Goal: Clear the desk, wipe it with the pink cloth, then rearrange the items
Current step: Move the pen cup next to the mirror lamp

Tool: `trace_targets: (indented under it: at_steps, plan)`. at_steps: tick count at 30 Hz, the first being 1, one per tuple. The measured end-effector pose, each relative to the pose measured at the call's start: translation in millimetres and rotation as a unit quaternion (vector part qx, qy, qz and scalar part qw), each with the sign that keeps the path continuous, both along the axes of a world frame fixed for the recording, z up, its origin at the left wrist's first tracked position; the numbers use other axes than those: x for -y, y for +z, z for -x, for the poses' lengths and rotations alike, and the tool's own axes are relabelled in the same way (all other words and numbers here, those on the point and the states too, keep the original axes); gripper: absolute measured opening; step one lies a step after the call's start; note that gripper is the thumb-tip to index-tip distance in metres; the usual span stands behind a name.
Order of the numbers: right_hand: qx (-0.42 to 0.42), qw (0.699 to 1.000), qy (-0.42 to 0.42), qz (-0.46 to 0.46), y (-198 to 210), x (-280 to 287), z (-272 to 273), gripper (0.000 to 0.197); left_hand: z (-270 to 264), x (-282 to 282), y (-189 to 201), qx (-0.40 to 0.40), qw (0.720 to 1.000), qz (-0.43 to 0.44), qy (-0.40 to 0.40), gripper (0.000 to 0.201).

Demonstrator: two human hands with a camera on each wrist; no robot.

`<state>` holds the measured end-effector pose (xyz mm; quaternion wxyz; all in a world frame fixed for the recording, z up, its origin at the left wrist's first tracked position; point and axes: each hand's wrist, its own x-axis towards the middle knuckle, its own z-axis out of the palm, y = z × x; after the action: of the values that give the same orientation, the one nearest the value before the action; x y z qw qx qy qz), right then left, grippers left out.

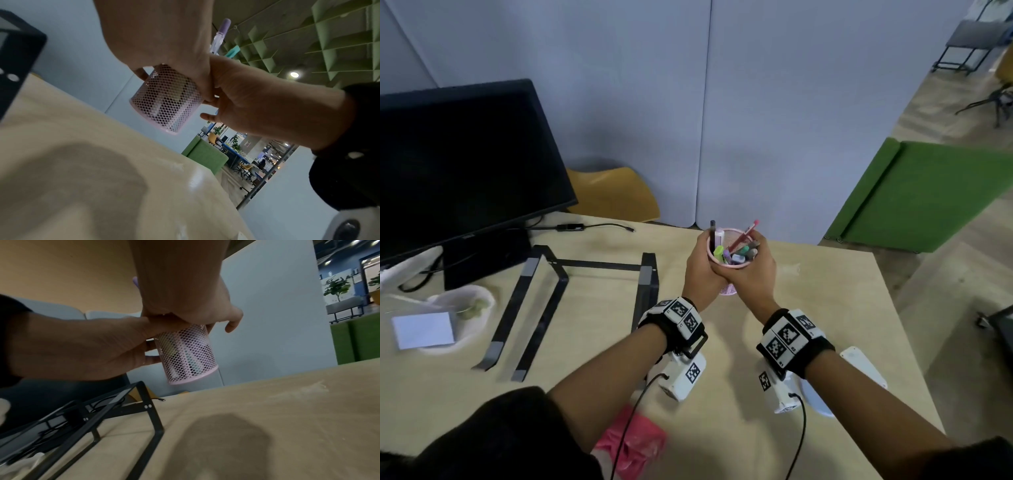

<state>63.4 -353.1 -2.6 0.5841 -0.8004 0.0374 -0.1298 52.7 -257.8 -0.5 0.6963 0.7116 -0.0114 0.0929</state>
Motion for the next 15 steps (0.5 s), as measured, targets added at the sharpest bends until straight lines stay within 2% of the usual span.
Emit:
trace_targets:
  at_steps: [5, 7, 9, 12, 15]
  plan:
    - [0.007, 0.996, 0.091, -0.015, 2, -16, 14, 0.083, 6, -34, 3, 0.004, 1.0, -0.006, 0.006, 0.053]
    - [0.026, 0.991, 0.129, 0.031, -7, -18, 22, 0.084, 6, -55, 5, 0.0, 0.999, -0.043, 0.025, 0.062]
    - [0.02, 0.984, 0.143, 0.103, -28, -18, 30, 0.077, 9, -79, 12, -0.004, 0.999, -0.002, 0.041, 0.071]
    - [-0.066, 0.955, 0.145, 0.249, -70, -16, 45, 0.066, 19, -126, 24, -0.003, 0.997, 0.004, 0.071, 0.08]
    - [-0.206, 0.892, 0.182, 0.36, -112, -13, 68, 0.07, 37, -177, 34, 0.001, 0.995, -0.004, 0.097, 0.079]
